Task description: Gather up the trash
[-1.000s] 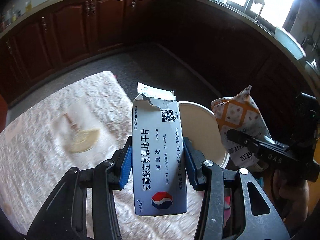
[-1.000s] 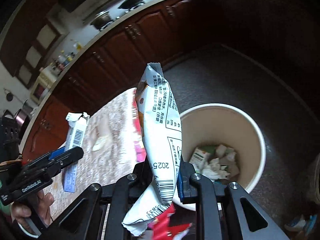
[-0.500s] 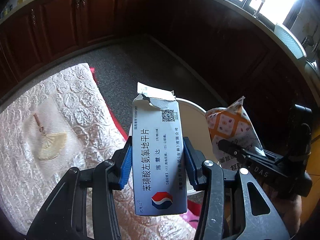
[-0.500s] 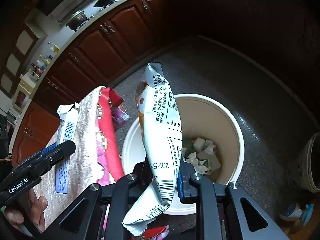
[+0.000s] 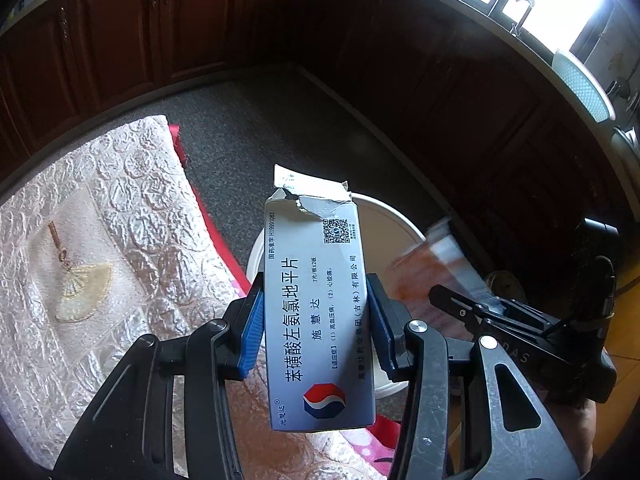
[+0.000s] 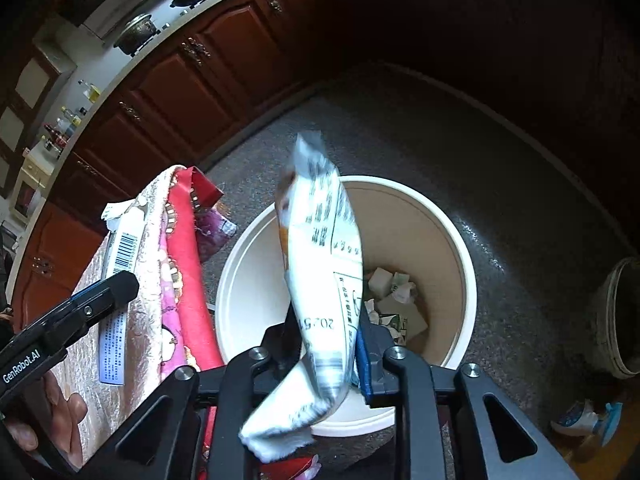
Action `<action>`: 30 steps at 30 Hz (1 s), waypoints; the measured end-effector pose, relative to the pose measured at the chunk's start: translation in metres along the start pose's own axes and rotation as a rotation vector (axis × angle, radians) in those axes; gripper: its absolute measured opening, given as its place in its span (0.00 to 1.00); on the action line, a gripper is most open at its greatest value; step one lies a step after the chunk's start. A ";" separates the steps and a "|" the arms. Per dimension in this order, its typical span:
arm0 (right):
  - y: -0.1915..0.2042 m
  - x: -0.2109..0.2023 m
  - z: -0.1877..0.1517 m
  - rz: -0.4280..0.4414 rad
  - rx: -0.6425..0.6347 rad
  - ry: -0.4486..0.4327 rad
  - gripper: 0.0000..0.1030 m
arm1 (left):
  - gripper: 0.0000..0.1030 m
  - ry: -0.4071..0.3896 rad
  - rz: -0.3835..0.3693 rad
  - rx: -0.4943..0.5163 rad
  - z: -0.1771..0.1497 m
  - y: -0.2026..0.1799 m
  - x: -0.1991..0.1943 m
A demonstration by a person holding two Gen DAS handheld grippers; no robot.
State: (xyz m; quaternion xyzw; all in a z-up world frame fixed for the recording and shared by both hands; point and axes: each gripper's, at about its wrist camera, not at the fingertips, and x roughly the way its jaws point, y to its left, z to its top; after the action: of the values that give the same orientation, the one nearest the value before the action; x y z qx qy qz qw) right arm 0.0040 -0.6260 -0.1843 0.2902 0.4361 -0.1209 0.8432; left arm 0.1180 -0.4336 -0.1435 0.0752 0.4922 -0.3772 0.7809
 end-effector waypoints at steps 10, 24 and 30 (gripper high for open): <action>-0.004 -0.012 -0.007 -0.014 0.031 -0.044 0.52 | 0.70 0.008 -0.058 -0.035 -0.002 0.018 0.001; 0.028 -0.036 -0.026 -0.068 -0.042 -0.137 0.64 | 0.70 -0.087 0.033 -0.027 -0.026 0.037 -0.038; 0.050 -0.058 -0.033 -0.088 -0.088 -0.202 0.66 | 0.70 -0.164 0.101 -0.038 -0.036 0.048 -0.069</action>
State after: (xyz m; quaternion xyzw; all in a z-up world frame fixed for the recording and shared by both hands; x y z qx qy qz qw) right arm -0.0291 -0.5690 -0.1333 0.2199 0.3660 -0.1672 0.8887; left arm 0.1085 -0.3463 -0.1173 0.0537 0.4293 -0.3329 0.8378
